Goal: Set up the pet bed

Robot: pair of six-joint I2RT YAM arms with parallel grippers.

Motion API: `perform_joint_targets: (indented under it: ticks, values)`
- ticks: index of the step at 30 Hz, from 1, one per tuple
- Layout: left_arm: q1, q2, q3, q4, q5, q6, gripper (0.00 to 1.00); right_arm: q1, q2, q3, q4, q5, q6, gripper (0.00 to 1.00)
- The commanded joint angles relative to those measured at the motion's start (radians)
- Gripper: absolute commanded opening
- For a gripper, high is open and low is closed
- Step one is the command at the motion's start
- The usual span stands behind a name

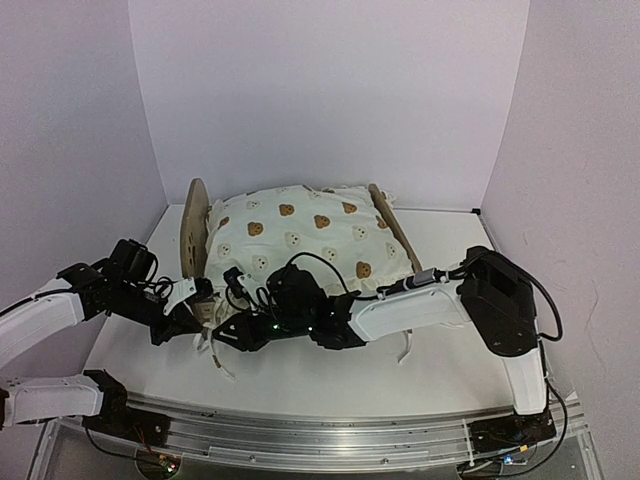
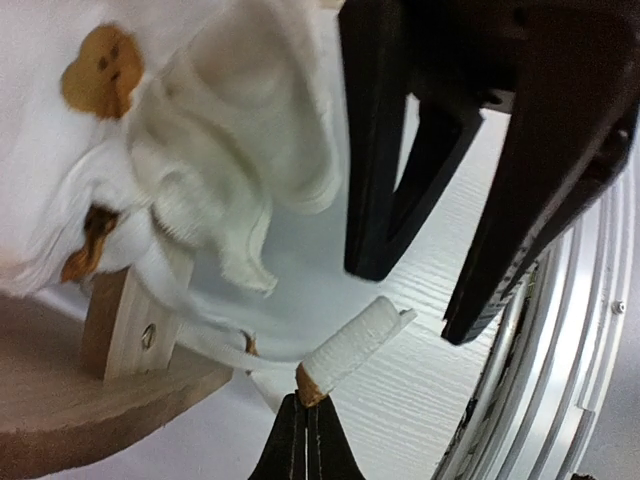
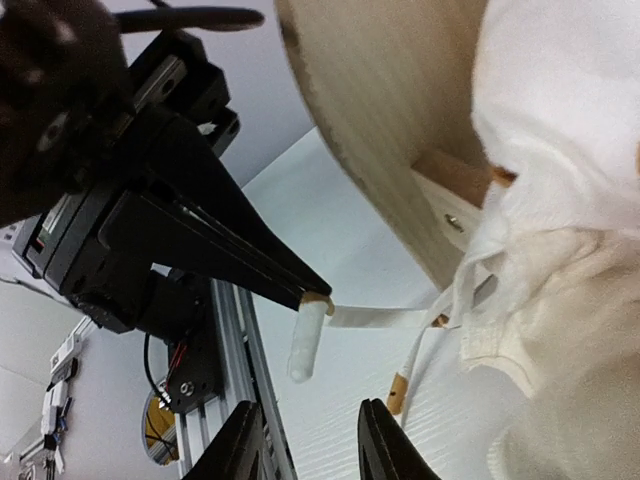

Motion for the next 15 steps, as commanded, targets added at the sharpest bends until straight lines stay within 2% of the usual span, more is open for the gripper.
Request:
perform_joint_targets:
  ticks: [1,5,11,15]
  values:
    - [0.004,-0.009,0.054,-0.036,-0.202,-0.180,0.00,-0.005,0.033,0.050,0.048,0.167,0.049,0.32]
    - [0.004,0.002,0.043,-0.001,-0.230,-0.199,0.00,0.001,0.104,0.104,0.089,0.260,0.092,0.26]
    - [0.004,0.016,0.027,0.005,-0.254,-0.206,0.00,0.036,0.170,0.148,0.097,0.389,0.072,0.19]
    - [0.004,0.000,0.009,0.024,-0.250,-0.201,0.00,0.038,0.222,0.181,0.102,0.436,0.107,0.22]
